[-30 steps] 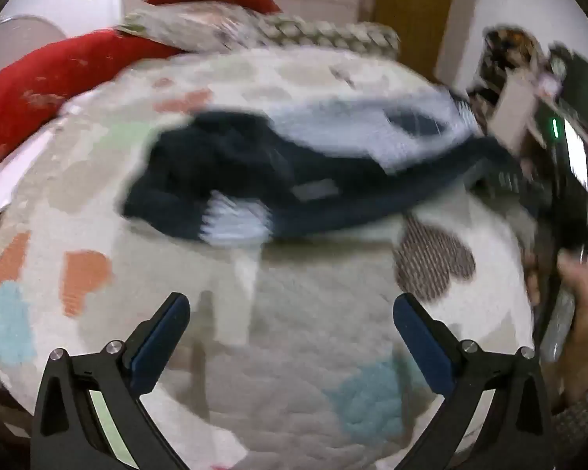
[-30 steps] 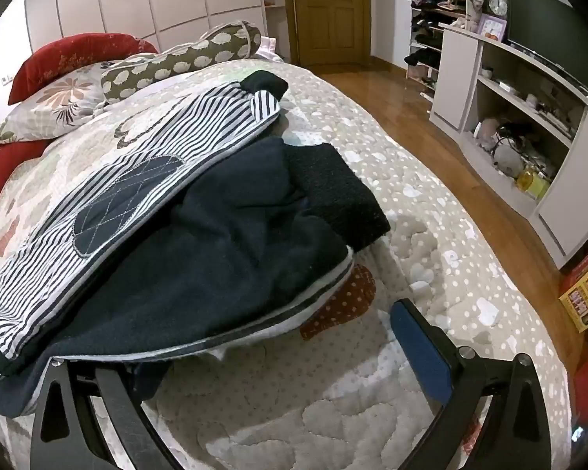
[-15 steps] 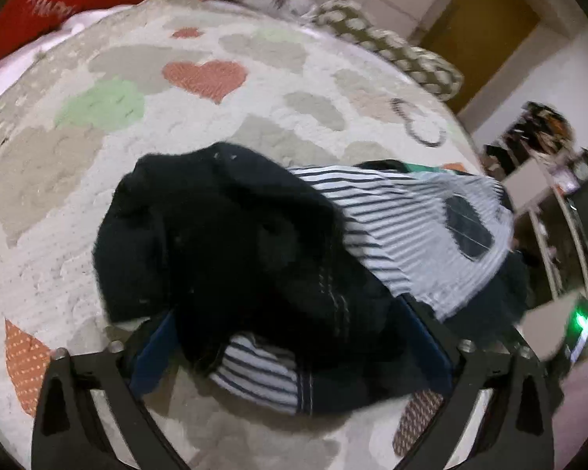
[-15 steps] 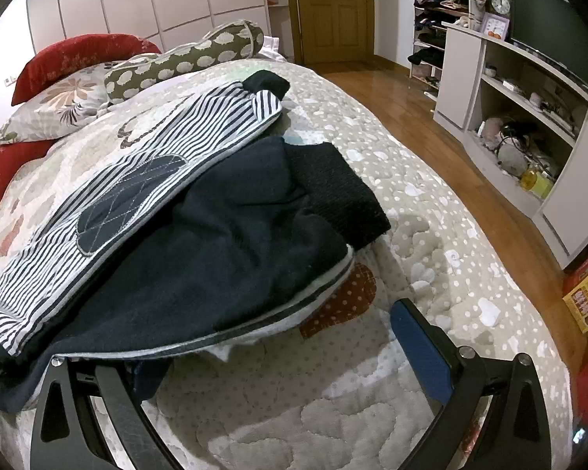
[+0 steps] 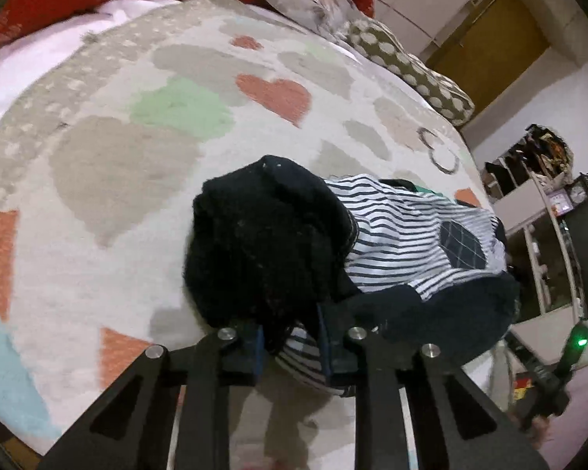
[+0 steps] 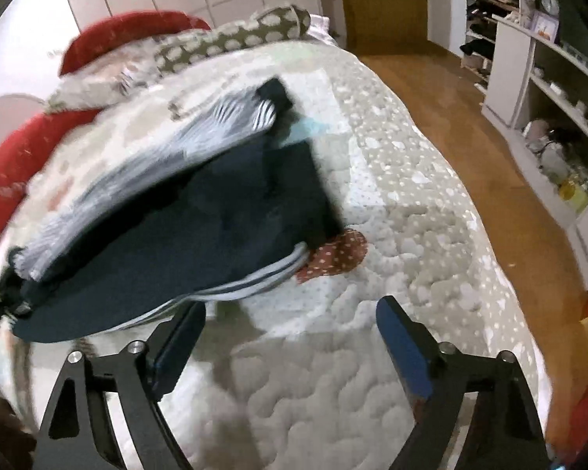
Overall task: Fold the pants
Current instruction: 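Grasp the navy striped pants edge with the left gripper and lift it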
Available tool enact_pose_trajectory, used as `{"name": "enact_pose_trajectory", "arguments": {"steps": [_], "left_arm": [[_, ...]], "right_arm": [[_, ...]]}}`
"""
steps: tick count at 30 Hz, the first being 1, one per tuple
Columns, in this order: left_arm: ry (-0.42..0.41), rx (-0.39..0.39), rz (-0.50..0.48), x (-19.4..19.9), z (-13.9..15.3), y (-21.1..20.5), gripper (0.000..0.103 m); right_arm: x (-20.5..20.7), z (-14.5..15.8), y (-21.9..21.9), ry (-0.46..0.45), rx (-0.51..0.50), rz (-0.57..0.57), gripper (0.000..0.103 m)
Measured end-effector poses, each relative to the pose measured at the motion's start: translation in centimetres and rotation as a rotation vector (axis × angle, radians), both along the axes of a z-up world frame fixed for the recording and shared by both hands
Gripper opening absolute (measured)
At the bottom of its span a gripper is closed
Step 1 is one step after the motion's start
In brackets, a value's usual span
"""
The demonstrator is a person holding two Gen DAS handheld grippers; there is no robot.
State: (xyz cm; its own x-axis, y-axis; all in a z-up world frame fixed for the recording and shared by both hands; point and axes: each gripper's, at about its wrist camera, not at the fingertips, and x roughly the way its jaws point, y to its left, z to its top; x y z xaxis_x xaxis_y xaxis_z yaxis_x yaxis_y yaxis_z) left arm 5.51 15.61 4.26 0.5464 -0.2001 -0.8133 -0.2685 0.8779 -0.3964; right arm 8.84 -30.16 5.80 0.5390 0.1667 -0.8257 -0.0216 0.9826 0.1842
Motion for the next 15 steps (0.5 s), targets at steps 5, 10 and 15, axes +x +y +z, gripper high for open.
{"name": "enact_pose_trajectory", "arguments": {"steps": [5,10,15], "left_arm": [[-0.010,-0.007,0.030,-0.6,-0.5,2.9,0.029],[-0.030,0.011,0.034,-1.0,-1.2,2.8,0.038],[-0.011,-0.008,0.058,-0.6,-1.4,2.9,0.039]], "right_arm": [[1.7,1.0,0.0,-0.021,0.125,-0.028,0.089],[5.6,1.8,1.7,-0.042,0.142,-0.042,0.085],[11.4,0.9,4.5,0.020,0.086,-0.033,0.064]]}}
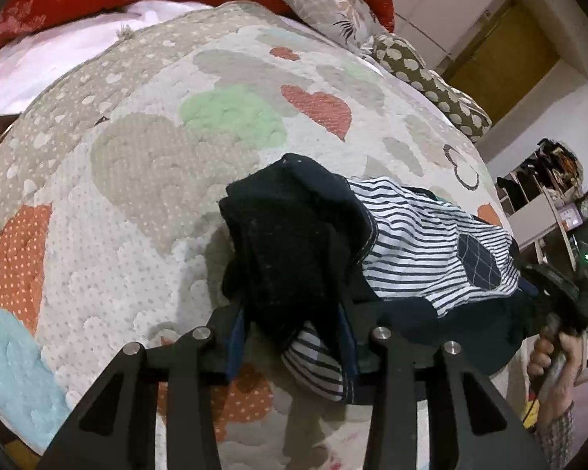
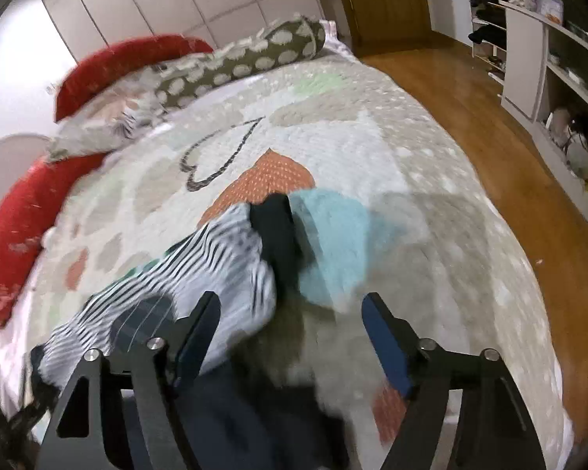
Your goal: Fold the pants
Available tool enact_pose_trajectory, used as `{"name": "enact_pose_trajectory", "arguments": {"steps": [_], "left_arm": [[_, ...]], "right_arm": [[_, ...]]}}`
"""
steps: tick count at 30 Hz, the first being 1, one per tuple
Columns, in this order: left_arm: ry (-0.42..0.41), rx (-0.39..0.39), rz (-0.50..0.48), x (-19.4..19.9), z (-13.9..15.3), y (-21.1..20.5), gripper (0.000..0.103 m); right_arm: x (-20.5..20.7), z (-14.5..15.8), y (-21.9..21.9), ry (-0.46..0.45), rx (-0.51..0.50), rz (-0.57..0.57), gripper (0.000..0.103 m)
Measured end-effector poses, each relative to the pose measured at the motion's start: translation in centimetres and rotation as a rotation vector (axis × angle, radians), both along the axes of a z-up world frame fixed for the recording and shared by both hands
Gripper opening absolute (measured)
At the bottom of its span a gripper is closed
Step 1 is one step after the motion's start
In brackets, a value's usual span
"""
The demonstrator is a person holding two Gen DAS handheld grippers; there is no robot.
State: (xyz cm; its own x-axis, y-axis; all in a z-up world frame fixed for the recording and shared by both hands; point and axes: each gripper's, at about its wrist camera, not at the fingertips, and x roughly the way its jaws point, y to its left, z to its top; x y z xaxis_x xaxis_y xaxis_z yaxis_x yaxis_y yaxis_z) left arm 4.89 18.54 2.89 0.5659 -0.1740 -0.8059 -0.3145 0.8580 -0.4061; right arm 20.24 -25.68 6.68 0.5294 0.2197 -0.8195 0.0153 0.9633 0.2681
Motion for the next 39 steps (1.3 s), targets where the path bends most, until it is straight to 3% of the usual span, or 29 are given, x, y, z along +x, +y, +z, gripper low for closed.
{"name": "enact_pose_trajectory", "arguments": {"steps": [1,2,3,7,12,15,18,21,22,24,26,31,33,36,39], "left_arm": [[0.003,-0.009,-0.001,0.1,0.0,0.1,0.039],[0.011,-0.027,-0.004,0.3,-0.1,0.4,0.039],[0.015,-0.047,-0.003,0.3,-0.1,0.8,0.038],[0.018,-0.134,0.008,0.1,-0.2,1.7,0.038],[0.010,-0.134,0.020,-0.7,0.1,1.6,0.038],[0.022,-0.156,0.050,-1.5,-0.1,2.4,0.044],[0.021,-0.158,0.075,-2.8,0.5,2.9,0.045],[-0.009,-0.049,0.089,-4.6,2.6,2.7,0.046],[-0.025,0.021,0.103,-5.6,3.7,2.5,0.050],[-0.052,0.084,0.122,-6.9,5.1,2.5,0.060],[-0.092,0.109,0.128,-8.6,6.4,2.6,0.066],[-0.148,0.165,0.126,-11.6,8.5,2.8,0.067],[-0.150,0.196,0.125,-12.3,9.0,2.8,0.067],[-0.159,0.248,0.135,-13.7,9.8,3.1,0.067],[-0.162,0.288,0.158,-15.1,10.4,3.5,0.070]], "right_arm": [[1.0,-0.4,0.4,0.022,0.002,0.002,0.051],[2.0,-1.0,0.7,0.057,0.022,0.008,0.020],[2.6,-1.4,0.7,0.094,0.057,0.013,0.012],[1.3,0.7,-0.1,0.050,0.134,0.006,0.012],[-3.3,4.5,-2.5,-0.006,0.314,-0.007,0.012],[-6.3,4.7,-3.3,-0.007,0.351,-0.012,0.012],[-8.1,2.5,-3.5,0.030,0.260,-0.027,0.016],[-9.7,0.8,-3.4,0.024,0.152,-0.042,0.028],[-10.6,0.6,-3.6,0.004,0.149,-0.042,0.034],[-12.5,0.4,-3.8,-0.021,0.155,-0.060,0.054],[-14.2,0.0,-4.1,-0.028,0.186,-0.075,0.058],[-16.8,-2.3,-3.3,0.034,0.174,-0.084,0.060],[-16.9,-2.4,-2.8,0.025,0.149,-0.090,0.065],[-16.5,-2.6,-2.1,0.024,0.159,-0.102,0.084],[-16.8,-2.7,-1.1,-0.014,0.114,-0.094,0.089]]}}
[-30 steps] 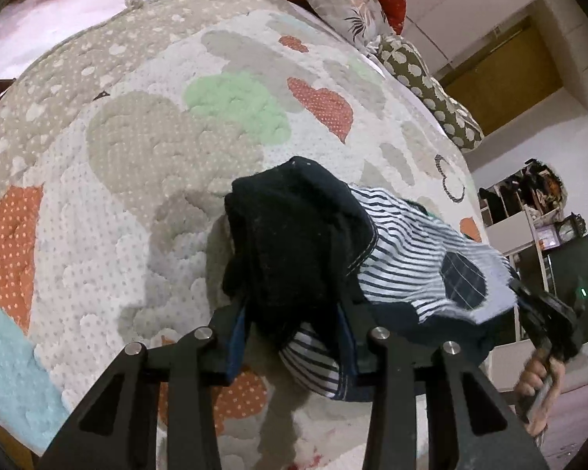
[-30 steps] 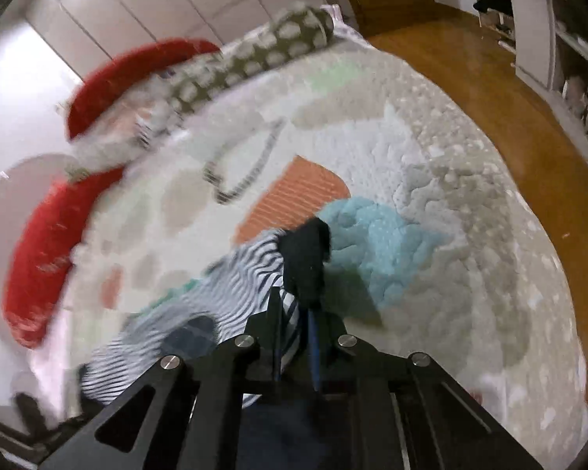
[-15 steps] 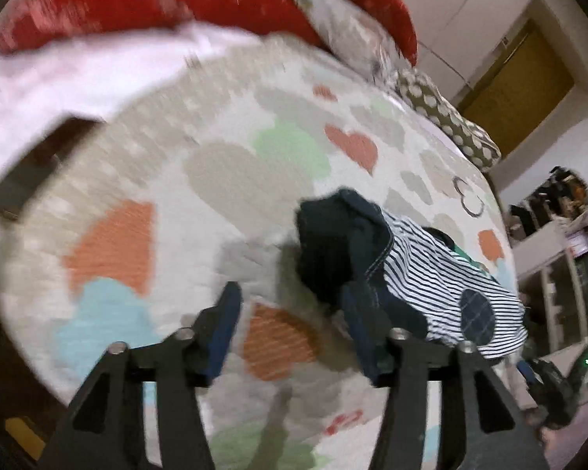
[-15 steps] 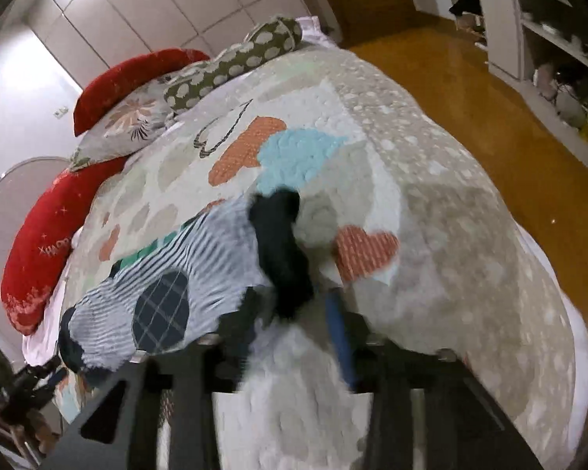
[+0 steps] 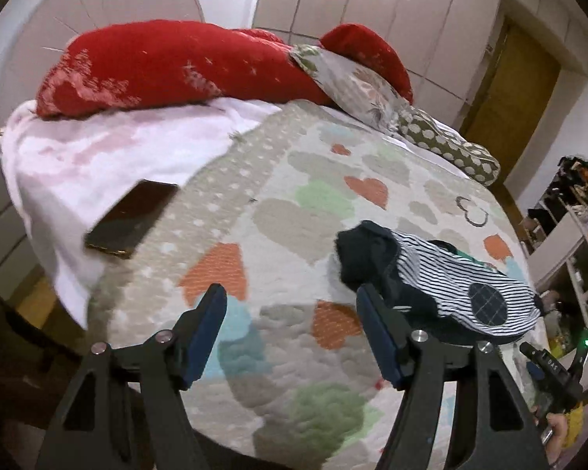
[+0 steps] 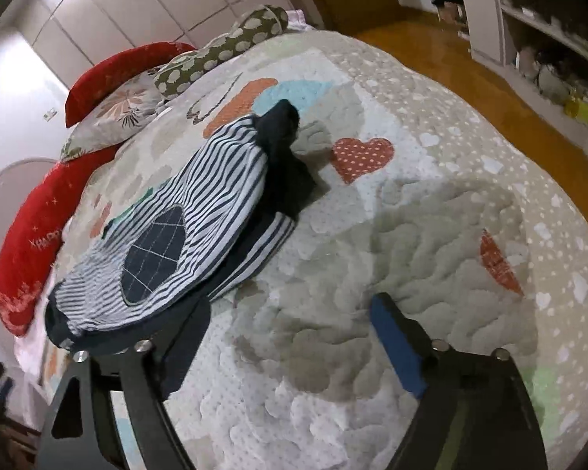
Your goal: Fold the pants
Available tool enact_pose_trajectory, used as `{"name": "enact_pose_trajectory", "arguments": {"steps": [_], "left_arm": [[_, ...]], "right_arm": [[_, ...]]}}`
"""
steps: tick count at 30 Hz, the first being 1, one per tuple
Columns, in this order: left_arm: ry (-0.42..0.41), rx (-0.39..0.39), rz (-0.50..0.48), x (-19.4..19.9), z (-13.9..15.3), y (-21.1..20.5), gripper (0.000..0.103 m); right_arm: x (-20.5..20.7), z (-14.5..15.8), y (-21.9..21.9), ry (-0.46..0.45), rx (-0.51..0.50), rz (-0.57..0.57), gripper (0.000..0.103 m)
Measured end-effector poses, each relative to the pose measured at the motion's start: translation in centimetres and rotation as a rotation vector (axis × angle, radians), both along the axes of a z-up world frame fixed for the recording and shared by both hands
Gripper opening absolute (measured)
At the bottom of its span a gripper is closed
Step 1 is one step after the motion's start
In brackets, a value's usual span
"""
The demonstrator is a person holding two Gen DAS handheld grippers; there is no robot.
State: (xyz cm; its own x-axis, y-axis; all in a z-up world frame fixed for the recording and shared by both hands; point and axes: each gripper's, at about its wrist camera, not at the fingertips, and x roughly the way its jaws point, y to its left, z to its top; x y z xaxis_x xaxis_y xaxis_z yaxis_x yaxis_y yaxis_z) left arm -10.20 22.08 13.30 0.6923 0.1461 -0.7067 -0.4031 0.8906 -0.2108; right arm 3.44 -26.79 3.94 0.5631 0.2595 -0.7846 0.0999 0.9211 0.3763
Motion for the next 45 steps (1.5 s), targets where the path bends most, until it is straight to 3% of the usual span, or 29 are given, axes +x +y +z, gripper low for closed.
{"name": "enact_pose_trajectory", "arguments": {"steps": [5,8,18,28,32,40,45], "left_arm": [[0.014,0.007,0.033,-0.6,0.2,0.1,0.071],[0.023,0.028,0.015,-0.2,0.4,-1.3,0.071],[0.094,0.104,-0.059,1.8,0.6,-7.0,0.073],[0.173,0.151,-0.123,4.8,0.4,-13.1,0.073],[0.163,0.165,-0.164,5.8,0.5,-15.1,0.073],[0.170,0.121,-0.201,6.6,-1.2,-14.8,0.073],[0.174,0.023,-0.148,6.7,-2.4,-11.5,0.073]], "right_arm": [[-0.9,-0.3,2.0,-0.069,-0.132,0.035,0.096],[-1.0,-0.4,2.1,-0.097,-0.128,0.050,0.101],[-1.6,-1.0,3.8,-0.145,-0.264,0.111,0.102],[-3.0,-1.4,3.5,-0.245,-0.263,0.112,0.103],[-2.9,-1.3,3.5,-0.253,-0.262,0.113,0.103],[-3.1,-1.3,3.6,-0.256,-0.277,0.107,0.103],[-2.8,-1.3,4.2,-0.239,-0.314,0.112,0.103]]}}
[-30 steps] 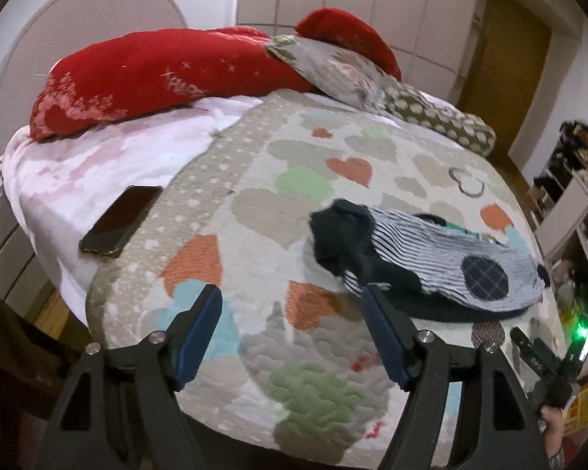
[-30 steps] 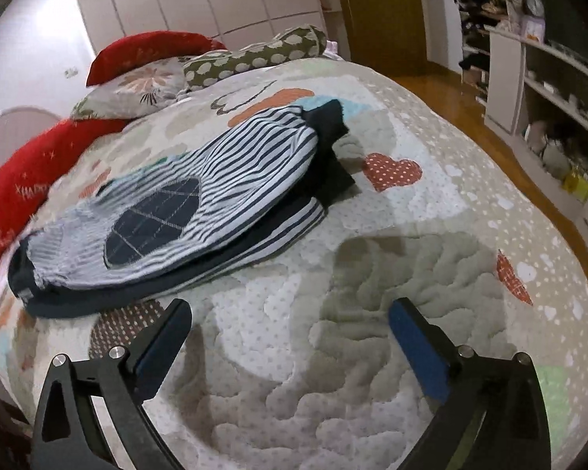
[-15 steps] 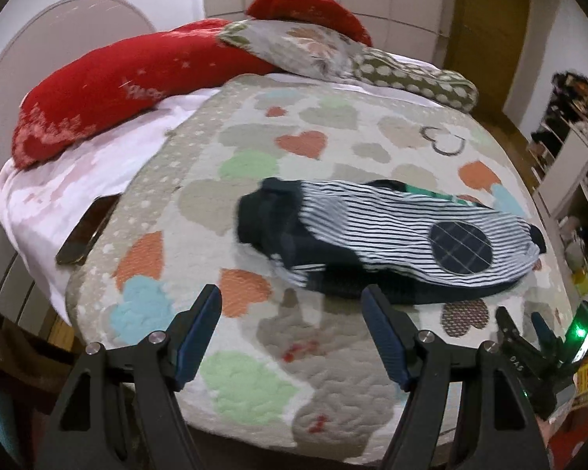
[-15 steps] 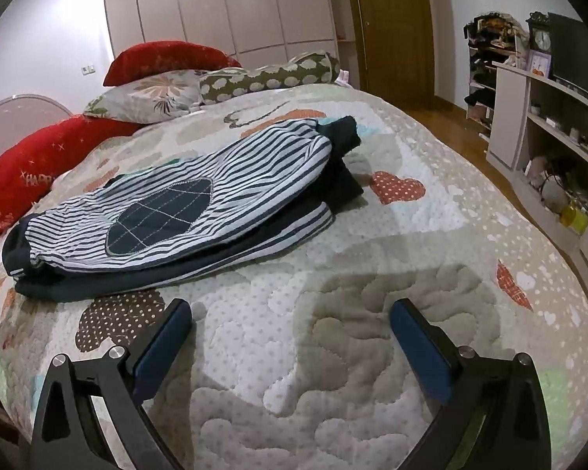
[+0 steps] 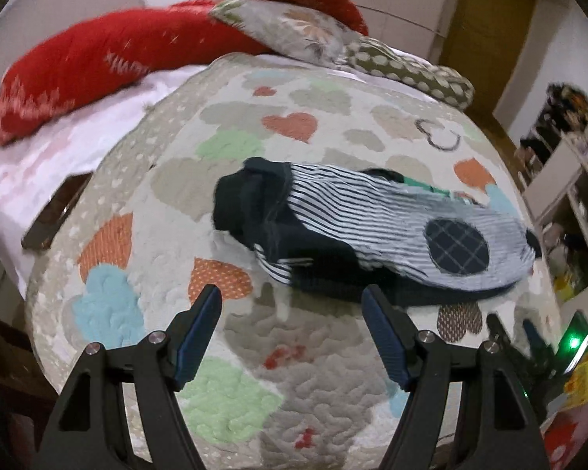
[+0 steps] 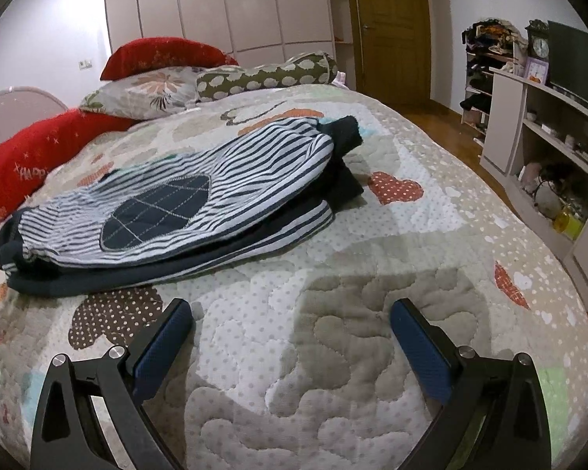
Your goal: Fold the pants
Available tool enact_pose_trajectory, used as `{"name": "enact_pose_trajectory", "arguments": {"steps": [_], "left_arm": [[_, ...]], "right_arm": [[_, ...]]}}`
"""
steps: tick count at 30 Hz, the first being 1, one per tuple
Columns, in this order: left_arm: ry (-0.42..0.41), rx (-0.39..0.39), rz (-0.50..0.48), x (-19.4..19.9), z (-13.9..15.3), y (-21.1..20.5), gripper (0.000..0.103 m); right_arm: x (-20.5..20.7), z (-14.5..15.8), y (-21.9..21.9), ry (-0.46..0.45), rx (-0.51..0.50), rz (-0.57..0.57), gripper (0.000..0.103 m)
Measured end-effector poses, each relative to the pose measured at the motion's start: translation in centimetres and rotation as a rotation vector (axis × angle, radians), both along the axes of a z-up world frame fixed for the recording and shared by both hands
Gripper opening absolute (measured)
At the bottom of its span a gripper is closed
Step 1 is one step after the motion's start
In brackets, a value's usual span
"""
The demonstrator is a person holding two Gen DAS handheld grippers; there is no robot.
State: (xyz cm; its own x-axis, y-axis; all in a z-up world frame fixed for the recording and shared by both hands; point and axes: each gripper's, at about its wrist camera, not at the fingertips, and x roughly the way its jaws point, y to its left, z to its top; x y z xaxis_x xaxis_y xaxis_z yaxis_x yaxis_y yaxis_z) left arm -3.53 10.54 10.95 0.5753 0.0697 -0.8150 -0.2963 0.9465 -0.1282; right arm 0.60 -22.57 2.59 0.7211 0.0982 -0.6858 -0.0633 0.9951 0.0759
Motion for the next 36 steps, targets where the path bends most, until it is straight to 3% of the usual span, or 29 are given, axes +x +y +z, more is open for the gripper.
{"name": "enact_pose_trajectory", "arguments": {"steps": [9,13,15,17,20,22,24,31,36], "left_arm": [[-0.043,-0.125,0.084,1.1,-0.6,5.1,0.073],[-0.037,-0.204,0.065,2.2,-1.9,5.5,0.073],[-0.026,-0.258,0.025,2.7,-2.7,4.9,0.073],[-0.006,-0.382,-0.047,3.6,-3.7,3.9,0.073],[0.025,-0.546,-0.105,4.9,-5.1,2.8,0.073],[0.051,-0.634,-0.124,5.9,-6.1,1.9,0.073],[0.070,-0.675,-0.131,6.6,-6.7,1.2,0.073],[0.097,-0.685,-0.142,8.6,-7.8,-0.6,0.073],[0.103,-0.735,-0.097,10.3,-9.0,0.2,0.073]], "right_arm": [[1.1,0.4,0.5,0.084,-0.039,0.021,0.102],[1.4,2.4,-0.8,0.136,0.039,0.041,0.094],[1.8,3.7,-1.7,0.145,0.120,0.058,0.086],[2.6,4.3,-1.9,0.173,0.211,0.088,0.076],[4.7,4.2,-2.0,0.267,0.475,0.166,0.067],[6.0,3.2,-1.4,0.352,0.673,0.215,0.067],[7.0,1.9,-0.1,0.428,0.817,0.271,0.067],[8.2,-0.7,4.9,0.575,1.042,0.387,0.068],[9.0,-2.4,7.8,0.638,1.040,0.371,0.068]]}}
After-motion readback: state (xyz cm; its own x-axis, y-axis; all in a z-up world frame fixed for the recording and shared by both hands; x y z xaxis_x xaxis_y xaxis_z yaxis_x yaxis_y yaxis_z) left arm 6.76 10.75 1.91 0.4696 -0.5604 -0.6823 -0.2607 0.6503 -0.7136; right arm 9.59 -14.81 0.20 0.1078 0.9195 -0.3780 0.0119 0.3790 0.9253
